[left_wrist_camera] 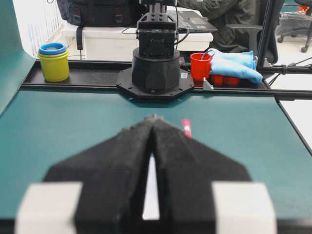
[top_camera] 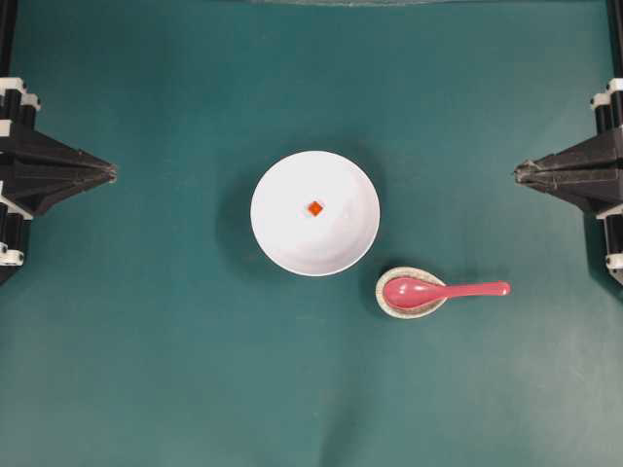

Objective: Grip the spoon and scoop the red block from the bowl with right arm.
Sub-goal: 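Move the right gripper to the pink spoon handle in the spoon rest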

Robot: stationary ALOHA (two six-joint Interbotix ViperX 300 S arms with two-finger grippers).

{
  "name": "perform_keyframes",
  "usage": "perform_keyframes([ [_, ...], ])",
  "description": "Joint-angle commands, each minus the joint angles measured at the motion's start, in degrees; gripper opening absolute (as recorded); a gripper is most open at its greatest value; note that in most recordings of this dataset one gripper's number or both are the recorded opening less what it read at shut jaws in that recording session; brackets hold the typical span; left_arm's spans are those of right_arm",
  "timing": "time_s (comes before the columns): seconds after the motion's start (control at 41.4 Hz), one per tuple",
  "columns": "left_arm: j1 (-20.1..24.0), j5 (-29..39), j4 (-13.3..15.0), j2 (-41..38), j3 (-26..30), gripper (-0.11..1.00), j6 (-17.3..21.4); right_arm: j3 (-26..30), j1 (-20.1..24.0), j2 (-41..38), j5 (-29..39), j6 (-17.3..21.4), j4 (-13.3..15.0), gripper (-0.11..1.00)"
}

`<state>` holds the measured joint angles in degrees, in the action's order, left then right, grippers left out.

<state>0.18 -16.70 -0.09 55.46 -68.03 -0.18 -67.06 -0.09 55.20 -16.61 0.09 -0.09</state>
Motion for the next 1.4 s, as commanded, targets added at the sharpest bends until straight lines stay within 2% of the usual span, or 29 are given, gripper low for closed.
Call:
perform_keyframes([
  [0.0,-0.4,3.1,-0.3,-0.6,2.4,0.0,0.4,1.1,0.0,-0.3,-0.4,0.1,-0.1,0.0],
  [0.024,-0.4,6.2,-0.3,-0.5,3.1,0.0,0.3,1.8,0.0,-0.4,0.3,-0.2,-0.1,0.0],
  [0.435,-0.4,17.0,-0.4,-0.8,3.5,0.0,0.4,2.6,0.0,-0.4,3.7,-0.3,-0.1,0.0],
  [0.701,0.4,19.9,-0.4,-0.4,3.5,0.0,0.4,2.7,0.0,-0.4,3.8,-0.1,-0.1,0.01],
  [0.773,0.8,19.9,-0.4,-0.4,3.5,0.0,0.4,2.7,0.1,-0.4,3.8,0.0,-0.1,0.1],
  [0.918,1.5,19.9,-0.4,-0.5,3.5,0.0,0.4,2.5,0.8,-0.7,4.5,0.1,-0.4,0.4],
  [1.015,1.8,20.2,-0.4,-0.4,3.5,0.0,0.4,2.2,1.1,-1.6,5.8,0.4,-1.8,0.51],
  [1.208,2.2,22.1,-0.4,-0.4,3.5,0.0,0.4,0.0,3.7,-5.2,5.3,0.7,-2.8,0.51],
  [1.377,2.2,22.5,-0.4,-0.4,3.5,0.0,0.4,-4.3,6.3,-10.2,-1.1,1.1,-7.0,0.51],
])
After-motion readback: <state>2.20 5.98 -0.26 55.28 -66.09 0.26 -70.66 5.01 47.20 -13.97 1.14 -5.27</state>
